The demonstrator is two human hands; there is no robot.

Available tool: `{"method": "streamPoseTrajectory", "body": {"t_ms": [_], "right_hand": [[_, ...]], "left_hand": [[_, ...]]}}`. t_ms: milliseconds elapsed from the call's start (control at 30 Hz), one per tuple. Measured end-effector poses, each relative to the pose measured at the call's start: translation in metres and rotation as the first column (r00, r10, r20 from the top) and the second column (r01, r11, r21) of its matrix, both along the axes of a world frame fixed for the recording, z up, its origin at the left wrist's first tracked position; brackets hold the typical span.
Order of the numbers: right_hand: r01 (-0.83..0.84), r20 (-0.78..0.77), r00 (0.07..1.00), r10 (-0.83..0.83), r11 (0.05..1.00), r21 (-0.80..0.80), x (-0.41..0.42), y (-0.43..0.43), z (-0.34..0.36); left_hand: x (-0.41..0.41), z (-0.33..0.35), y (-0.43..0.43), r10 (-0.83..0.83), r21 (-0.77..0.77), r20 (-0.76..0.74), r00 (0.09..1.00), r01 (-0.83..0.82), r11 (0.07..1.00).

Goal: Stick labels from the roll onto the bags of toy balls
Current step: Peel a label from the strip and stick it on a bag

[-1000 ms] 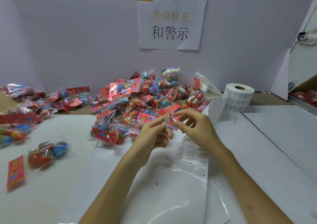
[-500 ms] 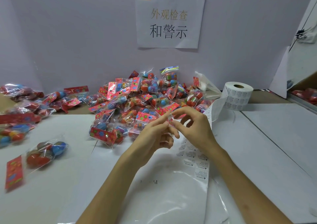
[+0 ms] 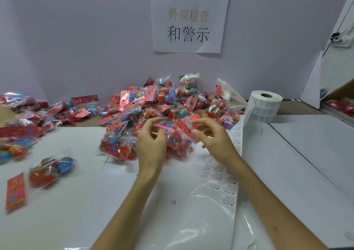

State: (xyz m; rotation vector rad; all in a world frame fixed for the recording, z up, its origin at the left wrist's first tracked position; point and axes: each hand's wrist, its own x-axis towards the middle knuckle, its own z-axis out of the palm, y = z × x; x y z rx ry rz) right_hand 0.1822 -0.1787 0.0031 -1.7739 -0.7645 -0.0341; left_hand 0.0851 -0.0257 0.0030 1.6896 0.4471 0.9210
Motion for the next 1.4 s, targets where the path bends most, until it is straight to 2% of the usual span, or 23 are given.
{"method": "streamPoseTrajectory", "body": {"t_ms": [100, 200, 300, 433, 500, 600, 733, 800, 1000, 1067, 1167, 1233, 1400], "right_hand": [[0.018, -0.030, 0.999, -0.022, 0.990, -0.137, 0.000, 0.001, -0.008], [0.071, 0.021, 0.997, -0.068, 0.963, -0.261, 0.001, 0.001, -0.014], [0.071, -0.007, 0.997, -0.078, 0.943, -0.324, 0.001, 0.001, -0.016], [0.027, -0.083, 0.995, -0.056, 0.947, -0.319, 0.000, 0.002, -0.014], [0.025, -0.113, 0.992, -0.056, 0.965, -0.263, -0.001, 0.002, -0.011], [-0.007, -0.178, 0.984, -0.016, 0.992, -0.129, -0.003, 0.002, -0.003], [-0.052, -0.176, 0.983, 0.056, 0.998, 0.027, -0.006, 0.001, 0.004], [-0.087, -0.184, 0.978, 0.101, 0.993, 0.083, -0.009, -0.001, 0.008], [-0.170, -0.226, 0.948, 0.222, 0.958, 0.229, -0.010, -0.002, 0.015], [-0.194, -0.302, 0.908, 0.289, 0.932, 0.306, -0.007, -0.005, 0.016], [-0.250, -0.419, 0.806, 0.418, 0.882, 0.400, -0.003, -0.009, 0.015], [-0.285, -0.446, 0.761, 0.471, 0.860, 0.422, -0.001, -0.009, 0.013], [-0.305, -0.475, 0.736, 0.483, 0.862, 0.406, -0.005, -0.003, 0.011]], "left_hand": [[0.001, -0.002, 0.008, 0.201, 0.250, -0.261, 0.944, -0.135, 0.959], [0.002, -0.005, 0.005, 0.247, 0.384, -0.476, 0.844, -0.053, 0.922], [0.001, -0.008, 0.003, 0.250, 0.440, -0.503, 0.827, -0.004, 0.898], [-0.002, -0.005, 0.002, 0.220, 0.414, -0.431, 0.875, -0.025, 0.910], [-0.003, -0.004, 0.001, 0.179, 0.368, -0.358, 0.917, -0.038, 0.929], [-0.003, -0.002, 0.000, -0.003, 0.172, -0.206, 0.979, 0.039, 0.984], [-0.001, 0.000, 0.000, -0.201, -0.107, -0.175, 0.964, 0.185, 0.977], [0.001, -0.003, 0.001, -0.239, -0.144, -0.185, 0.953, 0.214, 0.966], [0.001, -0.004, 0.005, -0.248, -0.274, -0.029, 0.968, 0.231, 0.934], [0.001, -0.003, 0.007, -0.273, -0.365, -0.003, 0.962, 0.253, 0.896], [0.001, 0.002, 0.007, -0.350, -0.533, 0.084, 0.933, 0.339, 0.775], [0.000, 0.004, 0.005, -0.377, -0.591, 0.112, 0.920, 0.367, 0.719], [-0.001, 0.008, 0.007, -0.391, -0.662, 0.173, 0.904, 0.401, 0.633]]}}
